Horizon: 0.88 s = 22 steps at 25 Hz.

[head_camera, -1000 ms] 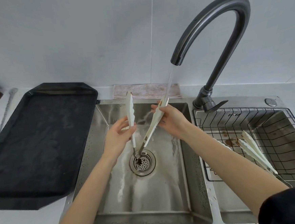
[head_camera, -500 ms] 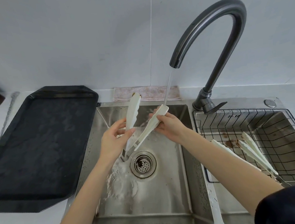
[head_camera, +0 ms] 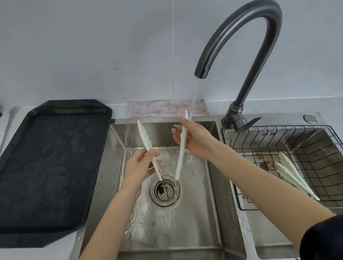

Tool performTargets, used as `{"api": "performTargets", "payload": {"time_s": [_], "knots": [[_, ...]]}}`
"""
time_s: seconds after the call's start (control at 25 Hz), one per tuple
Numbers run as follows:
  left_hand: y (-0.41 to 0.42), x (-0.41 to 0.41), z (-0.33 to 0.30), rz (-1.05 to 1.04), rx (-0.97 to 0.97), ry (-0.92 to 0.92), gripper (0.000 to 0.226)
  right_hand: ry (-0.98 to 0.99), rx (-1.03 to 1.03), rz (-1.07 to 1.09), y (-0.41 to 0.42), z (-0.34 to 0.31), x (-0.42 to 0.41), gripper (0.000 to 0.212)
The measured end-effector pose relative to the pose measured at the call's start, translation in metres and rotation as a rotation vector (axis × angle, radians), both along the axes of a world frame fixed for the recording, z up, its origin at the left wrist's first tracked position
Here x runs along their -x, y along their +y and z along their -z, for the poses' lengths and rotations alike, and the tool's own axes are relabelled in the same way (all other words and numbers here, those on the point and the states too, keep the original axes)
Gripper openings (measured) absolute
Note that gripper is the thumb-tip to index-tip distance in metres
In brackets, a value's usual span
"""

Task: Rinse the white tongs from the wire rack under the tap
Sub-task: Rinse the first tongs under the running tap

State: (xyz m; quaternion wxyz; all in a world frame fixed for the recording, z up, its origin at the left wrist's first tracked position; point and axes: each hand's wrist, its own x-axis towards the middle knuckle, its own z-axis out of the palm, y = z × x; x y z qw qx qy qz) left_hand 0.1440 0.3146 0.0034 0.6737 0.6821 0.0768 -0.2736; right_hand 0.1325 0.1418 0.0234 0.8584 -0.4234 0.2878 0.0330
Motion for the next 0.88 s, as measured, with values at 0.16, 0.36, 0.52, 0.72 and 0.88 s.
{"api": "performTargets", "payload": {"time_s": [0.16,0.36,0.52,0.72,0.88], "knots": [[-0.010,0.003,0.000,0.031,0.116,0.142,0.017,0.052,0.054,0.094,0.004,-0.011,-0.006,0.031],[-0.021,0.005,0.003,0.041,0.169,0.179,0.016,0.050,-0.075,0.196,0.004,-0.019,-0.009,0.036],[-0.033,0.006,0.007,0.084,0.231,0.265,0.030,-0.042,0.015,0.072,-0.003,-0.023,0.009,0.020],[-0.064,0.010,0.004,0.116,0.314,0.365,0.034,-0.079,0.200,-0.061,-0.018,-0.028,0.038,0.019],[-0.079,0.005,0.000,0.126,0.374,0.451,0.037,-0.088,0.274,-0.035,-0.028,-0.038,0.042,0.015]]}}
